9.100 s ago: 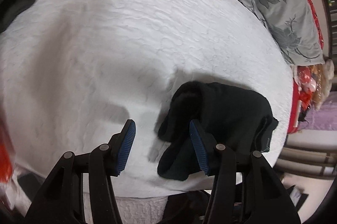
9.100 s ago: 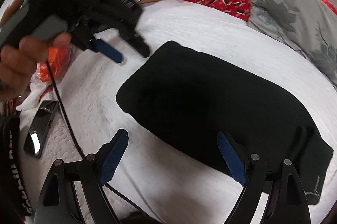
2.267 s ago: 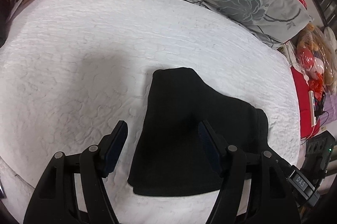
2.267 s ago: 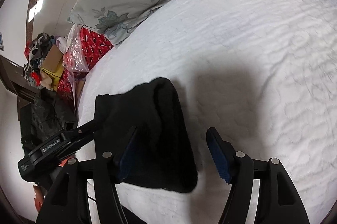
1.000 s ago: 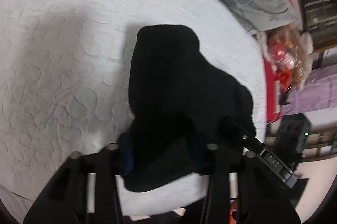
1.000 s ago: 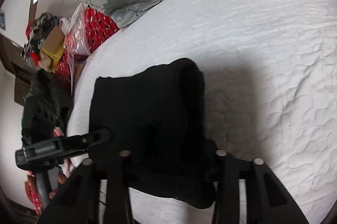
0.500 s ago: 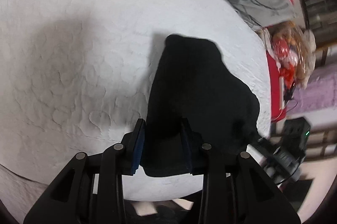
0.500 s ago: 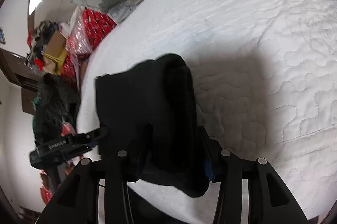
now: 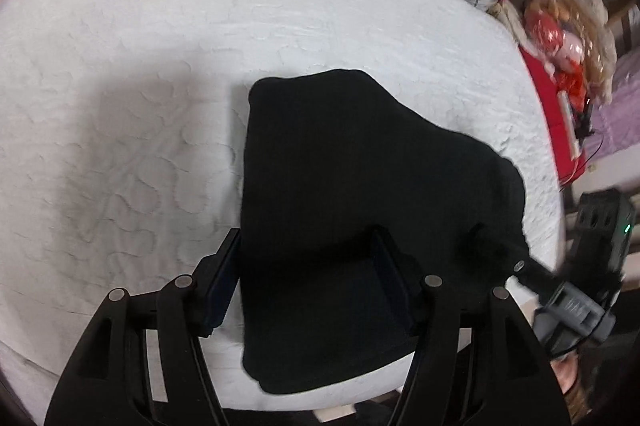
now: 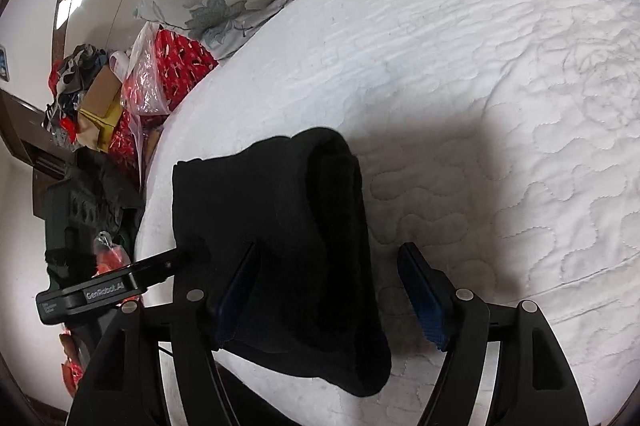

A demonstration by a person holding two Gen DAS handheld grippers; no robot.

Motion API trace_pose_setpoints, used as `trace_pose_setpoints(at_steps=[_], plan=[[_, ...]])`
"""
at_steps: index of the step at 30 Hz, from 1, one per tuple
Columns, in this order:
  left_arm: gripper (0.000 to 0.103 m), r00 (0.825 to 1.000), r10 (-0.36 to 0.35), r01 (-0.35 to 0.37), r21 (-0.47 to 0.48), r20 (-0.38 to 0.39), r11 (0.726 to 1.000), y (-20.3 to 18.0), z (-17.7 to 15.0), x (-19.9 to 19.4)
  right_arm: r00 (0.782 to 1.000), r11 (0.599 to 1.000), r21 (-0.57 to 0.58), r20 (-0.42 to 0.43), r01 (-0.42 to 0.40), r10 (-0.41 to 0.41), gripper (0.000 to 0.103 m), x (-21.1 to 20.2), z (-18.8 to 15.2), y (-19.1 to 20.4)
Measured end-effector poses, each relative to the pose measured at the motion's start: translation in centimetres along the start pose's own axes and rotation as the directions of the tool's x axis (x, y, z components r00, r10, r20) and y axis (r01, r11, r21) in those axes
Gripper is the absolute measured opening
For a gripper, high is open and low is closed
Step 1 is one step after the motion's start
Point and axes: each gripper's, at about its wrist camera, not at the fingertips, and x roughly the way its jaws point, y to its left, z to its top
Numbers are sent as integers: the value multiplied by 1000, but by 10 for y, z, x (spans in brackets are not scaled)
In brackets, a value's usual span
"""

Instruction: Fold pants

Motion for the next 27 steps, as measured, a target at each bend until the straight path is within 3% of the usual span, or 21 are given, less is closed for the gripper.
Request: trace_pose_setpoints(at_steps=[3,5,6,11,16,23,27], plan=[[58,999,-30,31,-19,14,999,3,-1,-1,1000,999,-36,-3,14,-14,73,3,-4,1],[50,999,-36,37,-14,34,999,2,-4,-4,999,998,-60,1,36,-36,65,3,-4,4],[45,998,-33,33,-7,45,999,-1,-5,-5,1000,997,-67,-7,27,-27,47,4,-4,6],[25,995,-76,77,-24,69,997,2,-8,-21,1000,998,-66,-20,17,-18,34,3,-2,16],[22,981,-169,176,-83,90,981,15,-3,-39,1000,999,-28,-16,-23,22,30,-7,1,23],[22,970,-165,194,-160,180,968,61,16,-74,994,994,-33,-38,-103,102,29,11,18,63],[22,969,-103,147,-193,223,970,93,38,-92,988,988,-49,-50,-147,145,29,37,37,101]])
